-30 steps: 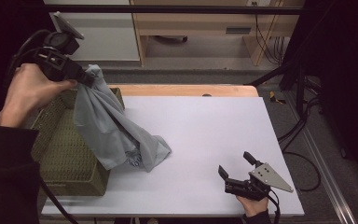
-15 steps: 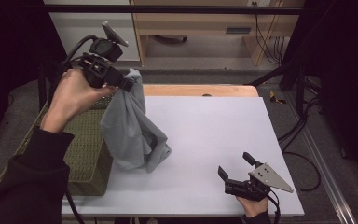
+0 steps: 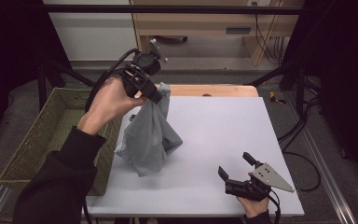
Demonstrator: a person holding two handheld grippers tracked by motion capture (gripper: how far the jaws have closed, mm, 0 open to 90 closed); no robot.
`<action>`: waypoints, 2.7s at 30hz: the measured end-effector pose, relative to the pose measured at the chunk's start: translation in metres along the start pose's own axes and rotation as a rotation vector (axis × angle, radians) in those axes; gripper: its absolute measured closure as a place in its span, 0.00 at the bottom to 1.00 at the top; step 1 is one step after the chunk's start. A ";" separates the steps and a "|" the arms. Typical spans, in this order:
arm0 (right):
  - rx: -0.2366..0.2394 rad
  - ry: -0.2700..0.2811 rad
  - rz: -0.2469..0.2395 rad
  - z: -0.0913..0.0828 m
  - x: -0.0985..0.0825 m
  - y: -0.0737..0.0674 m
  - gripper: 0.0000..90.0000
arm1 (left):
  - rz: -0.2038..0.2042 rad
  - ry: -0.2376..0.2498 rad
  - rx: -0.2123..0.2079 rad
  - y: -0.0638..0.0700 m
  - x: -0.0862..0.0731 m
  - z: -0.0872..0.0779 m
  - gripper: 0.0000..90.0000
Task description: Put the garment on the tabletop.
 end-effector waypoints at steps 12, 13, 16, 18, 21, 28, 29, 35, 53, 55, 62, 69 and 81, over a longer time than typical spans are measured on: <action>0.000 0.015 0.003 -0.002 0.001 0.002 0.01 | 0.068 -0.059 -0.036 0.025 0.013 0.038 0.91; -0.004 0.006 0.005 -0.002 0.001 0.002 0.01 | 0.068 -0.059 -0.036 0.025 0.013 0.038 0.91; 0.002 0.006 0.007 -0.002 0.001 0.002 0.01 | 0.074 -0.065 -0.040 0.028 0.011 0.048 0.91; 0.006 0.010 0.006 -0.002 0.001 0.002 0.01 | 0.080 -0.071 -0.038 0.030 0.009 0.054 0.91; 0.011 0.002 0.026 -0.002 0.001 0.001 0.01 | 0.086 -0.075 -0.051 0.031 0.005 0.064 0.91; 0.005 0.002 -0.005 -0.001 -0.001 0.001 0.01 | 0.108 -0.088 -0.075 0.035 -0.007 0.086 0.91; 0.004 0.002 -0.004 -0.001 -0.001 0.001 0.01 | 0.107 -0.091 -0.078 0.035 -0.008 0.089 0.91; 0.000 0.001 0.007 -0.001 -0.001 0.001 0.01 | 0.105 -0.087 -0.094 0.036 -0.016 0.106 0.91; 0.000 -0.009 0.015 -0.001 -0.002 0.001 0.01 | 0.112 -0.174 -0.121 0.037 -0.037 0.153 0.90; 0.000 -0.003 0.006 -0.001 -0.002 0.001 0.01 | 0.113 -0.179 -0.120 0.036 -0.039 0.156 0.89; 0.001 0.001 0.011 0.000 -0.002 0.001 0.01 | 0.106 -0.135 -0.143 0.035 -0.039 0.162 0.61; -0.002 -0.002 0.005 0.000 -0.003 0.002 0.01 | 0.130 -0.082 -0.111 0.037 -0.039 0.159 0.13; 0.002 0.006 0.018 0.000 -0.002 0.002 0.01 | 0.119 0.003 -0.115 0.032 -0.047 0.148 0.00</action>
Point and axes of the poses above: each handheld gripper's, and its own axes: z roughly forward along the jaws, x roughly out of its top, y roughly to its right, the point moved 3 cm from there along z, roughly forward along the jaws, and after that the axes turned 1 degree about -x, right-handed, at the moved point
